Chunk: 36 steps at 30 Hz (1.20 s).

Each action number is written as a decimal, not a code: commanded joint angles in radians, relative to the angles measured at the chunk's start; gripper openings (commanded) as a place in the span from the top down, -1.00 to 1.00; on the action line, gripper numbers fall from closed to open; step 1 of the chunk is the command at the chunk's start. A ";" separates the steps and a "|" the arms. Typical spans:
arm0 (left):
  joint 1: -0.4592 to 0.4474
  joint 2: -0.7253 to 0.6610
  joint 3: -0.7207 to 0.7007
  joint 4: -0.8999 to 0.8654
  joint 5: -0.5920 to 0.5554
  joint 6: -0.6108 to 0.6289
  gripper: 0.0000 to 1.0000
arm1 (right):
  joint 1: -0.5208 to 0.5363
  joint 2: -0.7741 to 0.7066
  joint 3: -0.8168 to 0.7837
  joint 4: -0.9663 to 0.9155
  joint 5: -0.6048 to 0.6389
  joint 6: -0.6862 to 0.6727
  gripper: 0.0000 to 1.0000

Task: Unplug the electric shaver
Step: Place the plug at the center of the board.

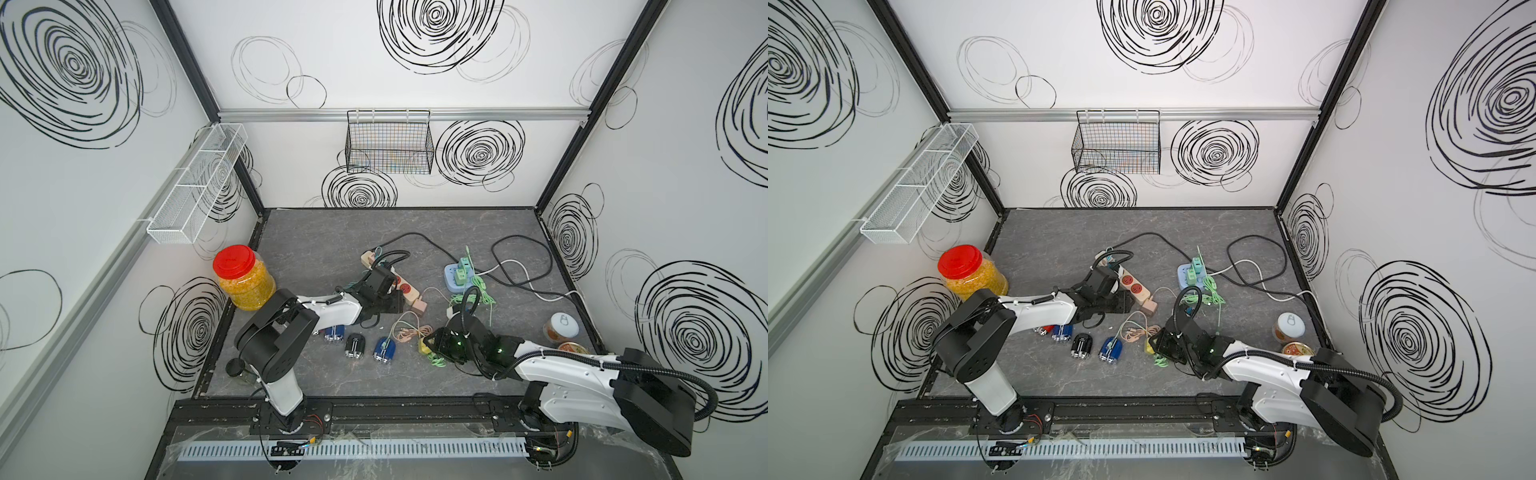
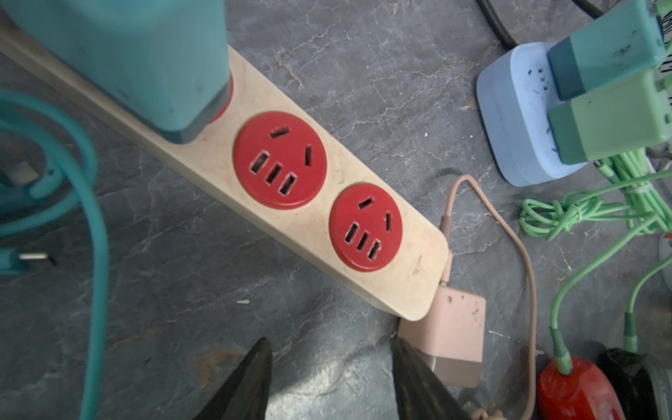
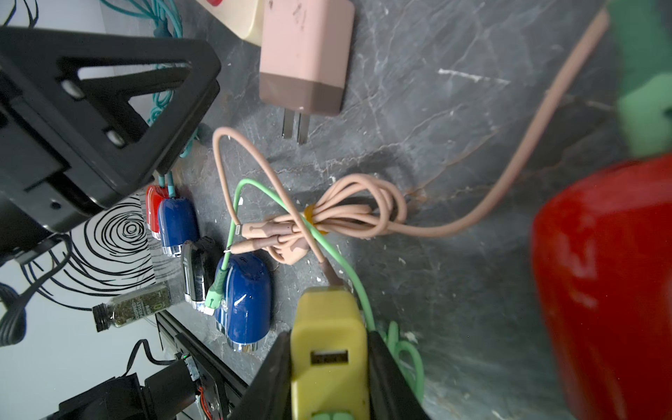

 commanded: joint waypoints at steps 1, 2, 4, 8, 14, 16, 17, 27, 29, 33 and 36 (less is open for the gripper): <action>-0.005 0.009 0.007 0.030 -0.006 0.009 -0.15 | -0.021 0.014 0.021 -0.030 -0.020 -0.023 0.28; -0.004 0.009 0.006 0.029 -0.005 0.010 -0.15 | -0.027 0.012 0.021 -0.041 -0.017 -0.031 0.22; -0.004 0.007 0.005 0.029 -0.007 0.010 -0.15 | -0.049 0.005 0.018 -0.049 -0.026 -0.047 0.11; -0.004 0.004 0.005 0.029 -0.007 0.010 -0.15 | -0.100 -0.004 0.022 -0.075 -0.045 -0.084 0.02; -0.003 -0.011 0.005 0.015 -0.014 0.015 -0.15 | -0.177 -0.069 0.051 -0.175 -0.052 -0.157 -0.04; -0.002 -0.015 0.005 0.011 -0.015 0.015 -0.15 | -0.199 -0.092 0.068 -0.223 -0.044 -0.189 -0.06; -0.001 -0.016 0.005 0.011 -0.015 0.015 -0.15 | -0.207 -0.100 0.080 -0.244 -0.039 -0.206 -0.08; 0.005 -0.038 0.019 -0.013 -0.020 0.023 -0.15 | -0.237 -0.089 0.150 -0.358 0.002 -0.286 -0.11; 0.011 -0.052 0.020 -0.023 -0.022 0.027 -0.15 | -0.237 -0.093 0.162 -0.373 0.010 -0.301 -0.11; 0.021 -0.074 0.023 -0.038 -0.024 0.033 -0.15 | -0.237 -0.076 0.160 -0.357 -0.014 -0.308 -0.11; 0.027 -0.087 0.025 -0.044 -0.027 0.035 -0.15 | -0.216 -0.043 0.154 -0.343 -0.026 -0.301 -0.09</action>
